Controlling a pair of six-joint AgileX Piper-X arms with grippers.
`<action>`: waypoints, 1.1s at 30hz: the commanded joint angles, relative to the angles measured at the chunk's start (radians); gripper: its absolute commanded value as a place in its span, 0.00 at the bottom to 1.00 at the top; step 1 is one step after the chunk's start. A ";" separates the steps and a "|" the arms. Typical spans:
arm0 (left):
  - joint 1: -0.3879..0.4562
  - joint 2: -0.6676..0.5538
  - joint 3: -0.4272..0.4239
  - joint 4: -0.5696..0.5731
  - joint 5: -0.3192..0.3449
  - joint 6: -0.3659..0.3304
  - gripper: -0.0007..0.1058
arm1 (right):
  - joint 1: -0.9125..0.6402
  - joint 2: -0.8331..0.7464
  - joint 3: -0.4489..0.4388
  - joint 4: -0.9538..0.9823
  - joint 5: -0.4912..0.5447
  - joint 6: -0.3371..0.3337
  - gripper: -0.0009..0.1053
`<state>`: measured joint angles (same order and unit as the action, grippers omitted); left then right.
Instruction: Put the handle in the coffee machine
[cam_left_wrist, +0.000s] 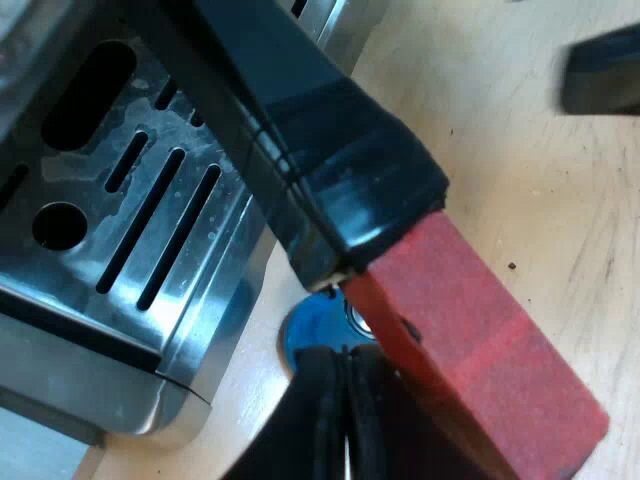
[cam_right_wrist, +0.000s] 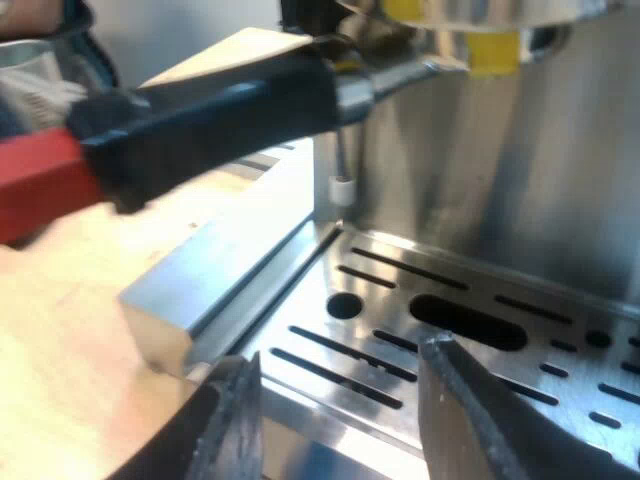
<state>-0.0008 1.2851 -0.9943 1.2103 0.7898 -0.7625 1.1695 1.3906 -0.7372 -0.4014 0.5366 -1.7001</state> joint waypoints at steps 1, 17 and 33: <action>-0.019 -0.008 -0.004 0.067 0.085 0.012 0.01 | 0.024 -0.058 0.001 0.043 -0.009 0.000 0.39; -0.019 -0.008 -0.004 0.067 0.085 0.012 0.01 | 0.082 -0.352 0.001 0.175 -0.017 -0.009 0.66; -0.019 -0.035 -0.004 0.071 0.047 0.012 0.01 | 0.082 -0.387 0.001 0.271 -0.017 -0.011 0.66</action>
<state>-0.0008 1.2703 -0.9943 1.2275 0.7706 -0.7597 1.2497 1.0107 -0.7331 -0.1289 0.5212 -1.6972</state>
